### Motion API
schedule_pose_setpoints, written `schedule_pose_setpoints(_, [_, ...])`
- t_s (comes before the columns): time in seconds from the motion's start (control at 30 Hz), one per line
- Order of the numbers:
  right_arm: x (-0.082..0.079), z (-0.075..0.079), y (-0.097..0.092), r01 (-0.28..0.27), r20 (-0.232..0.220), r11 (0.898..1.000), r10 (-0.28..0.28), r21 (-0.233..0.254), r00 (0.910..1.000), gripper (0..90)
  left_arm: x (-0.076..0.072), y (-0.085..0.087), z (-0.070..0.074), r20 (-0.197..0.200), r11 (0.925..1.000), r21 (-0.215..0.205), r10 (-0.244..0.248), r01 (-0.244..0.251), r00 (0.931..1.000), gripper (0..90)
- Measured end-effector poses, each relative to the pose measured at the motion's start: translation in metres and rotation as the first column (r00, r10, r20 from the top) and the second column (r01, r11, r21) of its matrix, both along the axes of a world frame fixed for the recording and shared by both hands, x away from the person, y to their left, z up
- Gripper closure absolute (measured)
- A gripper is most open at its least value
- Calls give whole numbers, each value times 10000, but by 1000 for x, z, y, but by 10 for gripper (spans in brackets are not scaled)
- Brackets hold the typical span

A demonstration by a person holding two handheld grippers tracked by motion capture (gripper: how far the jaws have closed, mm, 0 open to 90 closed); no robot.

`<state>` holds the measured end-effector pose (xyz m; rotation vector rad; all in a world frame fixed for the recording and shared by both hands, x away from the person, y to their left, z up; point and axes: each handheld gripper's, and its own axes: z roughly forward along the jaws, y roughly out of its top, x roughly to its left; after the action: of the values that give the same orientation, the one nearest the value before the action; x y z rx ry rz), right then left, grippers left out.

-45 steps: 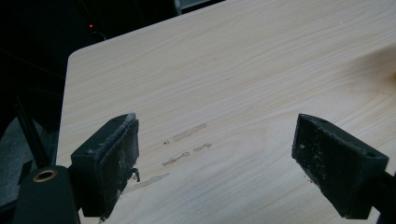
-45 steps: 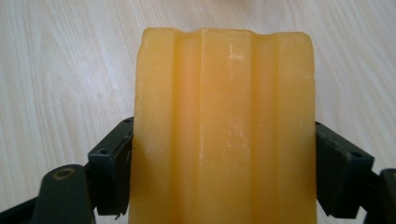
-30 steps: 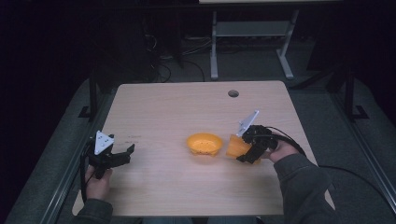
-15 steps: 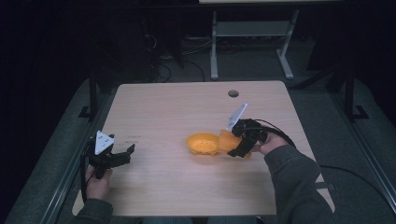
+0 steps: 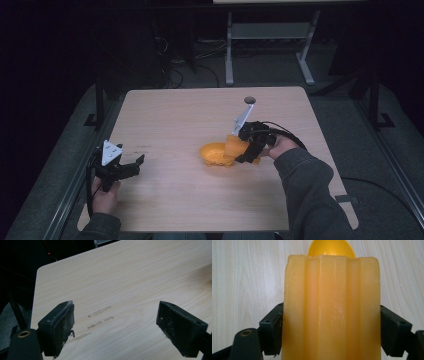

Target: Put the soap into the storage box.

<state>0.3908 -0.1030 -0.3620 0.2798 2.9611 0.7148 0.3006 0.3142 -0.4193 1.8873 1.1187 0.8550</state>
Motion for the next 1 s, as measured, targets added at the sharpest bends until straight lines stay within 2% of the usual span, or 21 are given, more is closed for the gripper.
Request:
schedule_pose_setpoints(0.23, [5, 1, 16, -337, 35, 9994, 337, 105, 9994, 207, 0, 0, 0, 9, 10000, 38, -21, 21, 10000, 142])
schedule_pose_setpoints(0.33, [7, 1, 22, -460, 27, 9988, 461, -162, 9989, 207, 0, 0, 0, -2, 10000, 21, -13, 13, 10000, 141])
schedule_pose_setpoints(0.77, [15, 6, 45, -832, 70, 9964, 833, -150, 9965, 207, 0, 0, 0, -14, 10000, -7, -13, 13, 10000, 142])
schedule_pose_setpoints(1.0, [18, 3, 54, -999, 53, 9948, 1000, -192, 9950, 207, 0, 0, 0, -19, 10000, 4, 13, -13, 10000, 141])
